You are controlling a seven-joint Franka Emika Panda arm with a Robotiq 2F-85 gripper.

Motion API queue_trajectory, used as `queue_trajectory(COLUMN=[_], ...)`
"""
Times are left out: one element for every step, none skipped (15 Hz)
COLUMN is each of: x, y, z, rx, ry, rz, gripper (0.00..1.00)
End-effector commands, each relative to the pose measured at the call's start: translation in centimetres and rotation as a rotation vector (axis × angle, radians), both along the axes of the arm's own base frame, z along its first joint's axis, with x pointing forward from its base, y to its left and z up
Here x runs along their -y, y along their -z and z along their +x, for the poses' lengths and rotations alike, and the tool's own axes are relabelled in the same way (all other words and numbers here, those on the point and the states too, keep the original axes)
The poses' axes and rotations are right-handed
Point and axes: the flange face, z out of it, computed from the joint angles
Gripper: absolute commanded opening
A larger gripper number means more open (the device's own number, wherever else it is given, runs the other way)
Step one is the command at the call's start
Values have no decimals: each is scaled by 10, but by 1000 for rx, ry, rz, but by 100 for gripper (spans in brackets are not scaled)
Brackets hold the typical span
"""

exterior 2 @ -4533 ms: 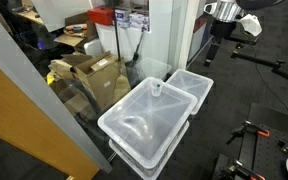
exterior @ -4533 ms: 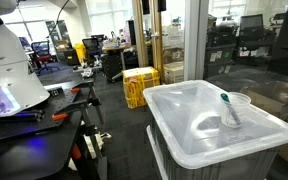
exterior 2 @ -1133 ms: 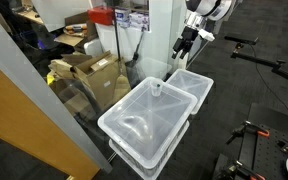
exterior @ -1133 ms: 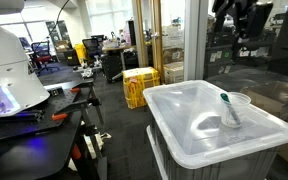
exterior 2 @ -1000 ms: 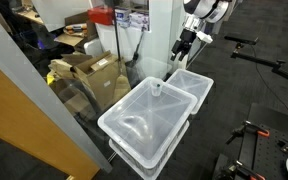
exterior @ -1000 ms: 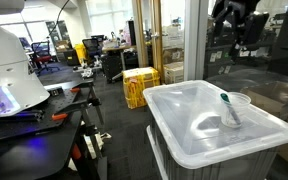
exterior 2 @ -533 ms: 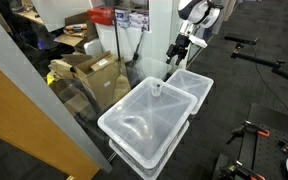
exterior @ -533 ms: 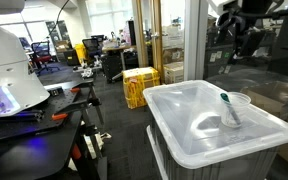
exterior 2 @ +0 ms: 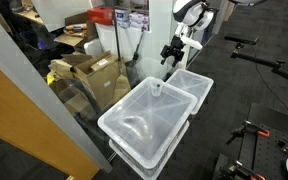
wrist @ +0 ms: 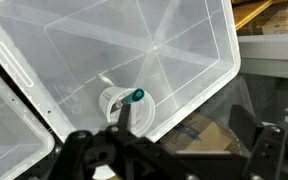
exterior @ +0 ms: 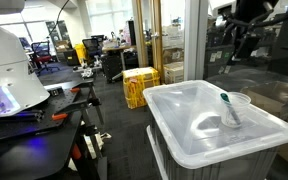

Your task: Take the green marker out of the cup, move the cup to the left

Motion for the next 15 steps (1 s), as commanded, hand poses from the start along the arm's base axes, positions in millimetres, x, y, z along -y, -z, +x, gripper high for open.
queue_trajectory(x=[0,0,0,0,0,1,2,2,3,5,6,6,7,8,9], y=[0,0,0,0,0,1,3,7,10,14,18,22,26,31,34], z=[1,1,1,1,1,1,2,2,2,2,2,3,3,4,6], rx=[-4,-4,-4,-4,-4,-6,-3,-13,-20,-23,-28,-31,-36,-40,-40], ry=[5,5,5,5,5,10,14,8,6,4,-1,-3,-5,-2,-1], rz=[2,3,2,2,2,0,3,20,26,32,38,35,32,30,29], gripper=[100,100,100,100,100,100,100,100,100,100,100,100,100,100,100])
